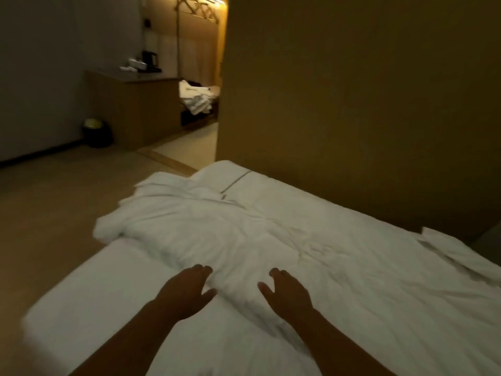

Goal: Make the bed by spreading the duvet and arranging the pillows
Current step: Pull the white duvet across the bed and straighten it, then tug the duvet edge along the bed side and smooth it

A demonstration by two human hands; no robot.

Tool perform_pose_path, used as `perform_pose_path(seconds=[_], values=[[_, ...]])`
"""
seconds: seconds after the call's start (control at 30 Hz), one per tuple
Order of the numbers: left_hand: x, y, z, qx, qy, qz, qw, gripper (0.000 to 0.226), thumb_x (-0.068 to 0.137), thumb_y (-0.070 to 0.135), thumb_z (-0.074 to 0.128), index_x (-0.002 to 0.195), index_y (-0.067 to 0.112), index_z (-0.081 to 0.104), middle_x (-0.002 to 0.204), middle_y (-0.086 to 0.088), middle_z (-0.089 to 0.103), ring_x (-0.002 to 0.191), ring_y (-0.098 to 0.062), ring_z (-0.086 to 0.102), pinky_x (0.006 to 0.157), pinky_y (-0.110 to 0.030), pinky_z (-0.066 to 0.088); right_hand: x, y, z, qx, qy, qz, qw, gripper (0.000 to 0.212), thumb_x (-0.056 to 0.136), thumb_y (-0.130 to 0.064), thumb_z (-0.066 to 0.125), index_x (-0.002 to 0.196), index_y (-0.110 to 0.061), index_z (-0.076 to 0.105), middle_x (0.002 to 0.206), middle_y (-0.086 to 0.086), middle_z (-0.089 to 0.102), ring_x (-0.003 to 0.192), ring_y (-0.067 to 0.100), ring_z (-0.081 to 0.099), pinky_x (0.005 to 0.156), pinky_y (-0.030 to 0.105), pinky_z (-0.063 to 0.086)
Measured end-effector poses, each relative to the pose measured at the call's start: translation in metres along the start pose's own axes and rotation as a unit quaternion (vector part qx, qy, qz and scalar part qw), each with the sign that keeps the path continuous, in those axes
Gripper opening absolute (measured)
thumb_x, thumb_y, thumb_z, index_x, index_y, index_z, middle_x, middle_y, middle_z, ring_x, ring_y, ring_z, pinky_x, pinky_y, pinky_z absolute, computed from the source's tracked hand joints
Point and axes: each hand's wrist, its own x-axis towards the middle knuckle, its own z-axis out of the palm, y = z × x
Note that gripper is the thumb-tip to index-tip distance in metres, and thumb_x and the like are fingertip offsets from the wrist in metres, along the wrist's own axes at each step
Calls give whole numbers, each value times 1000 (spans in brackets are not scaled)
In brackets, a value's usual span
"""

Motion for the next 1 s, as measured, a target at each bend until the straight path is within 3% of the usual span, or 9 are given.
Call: perform_pose_path(seconds=[0.27, 0.4, 0.5, 0.53, 0.63, 0.73, 0.83, 0.9, 1.0], values=[[-139, -157, -98, 6, 34, -149, 988, 99, 63, 74, 6, 142, 24, 38, 138, 5, 48, 125, -13, 49, 102, -27, 40, -4, -213, 6, 21, -28, -142, 989, 56, 94, -56, 40, 138, -21, 39, 131, 0, 55, 123, 17, 52, 99, 30, 42], [-158, -209, -118, 0, 51, -193, 980, 94, 68, 75, 11, 143, 24, 37, 142, 5, 46, 129, -13, 46, 105, -28, 38, 16, -282, 26, 4, -39, -183, 982, 69, 93, -65, 27, 145, -21, 33, 139, 0, 51, 128, 18, 48, 105, 31, 39], [-160, -258, -123, 7, 51, -201, 978, 65, 91, 61, 39, 145, 25, 34, 148, 5, 41, 133, -13, 42, 108, -26, 34, 39, -333, 56, 14, -51, -203, 978, 117, 60, -85, -18, 144, -22, 34, 139, -2, 51, 128, 15, 49, 104, 29, 38], [-157, -279, -126, 7, 42, -207, 977, 62, 94, 57, 42, 147, 25, 33, 150, 5, 38, 136, -14, 39, 109, -27, 31, 51, -351, 69, 21, -54, -203, 977, 117, 59, -85, -18, 143, -22, 35, 138, -2, 52, 127, 15, 50, 104, 29, 39], [-137, -356, -145, 22, 16, -226, 974, 64, 94, 55, 44, 150, 26, 28, 155, 3, 32, 141, -16, 33, 113, -29, 28, 93, -411, 96, 46, -58, -192, 979, 87, 81, -78, 8, 142, -22, 36, 138, -1, 53, 125, 16, 52, 102, 31, 43], [-96, -439, -176, 37, 8, -228, 973, 65, 93, 56, 44, 148, 25, 31, 153, 3, 36, 139, -16, 37, 112, -28, 31, 150, -470, 116, 52, -70, -169, 982, 106, 68, -82, -5, 145, -20, 34, 145, 1, 48, 132, 18, 46, 107, 33, 39], [-56, -505, -210, 43, -23, -205, 978, 76, 84, 67, 33, 147, 24, 33, 153, 3, 36, 140, -15, 35, 112, -27, 30, 201, -522, 120, 46, -87, -152, 984, 125, 55, -88, -20, 142, -20, 38, 140, 2, 52, 129, 19, 50, 105, 33, 41], [-30, -540, -231, 42, -41, -181, 982, 74, 86, 64, 34, 147, 23, 34, 153, 2, 37, 140, -15, 36, 112, -26, 30, 225, -552, 116, 35, -98, -128, 986, 97, 77, -84, 5, 141, -20, 38, 139, 3, 53, 127, 20, 51, 104, 34, 42], [10, -582, -254, 40, -56, -134, 989, 61, 96, 52, 44, 148, 22, 32, 154, 1, 35, 141, -16, 33, 112, -28, 29, 260, -591, 107, 27, -116, -87, 989, 72, 88, -71, 27, 138, -21, 40, 134, 3, 55, 123, 21, 53, 102, 34, 44]])
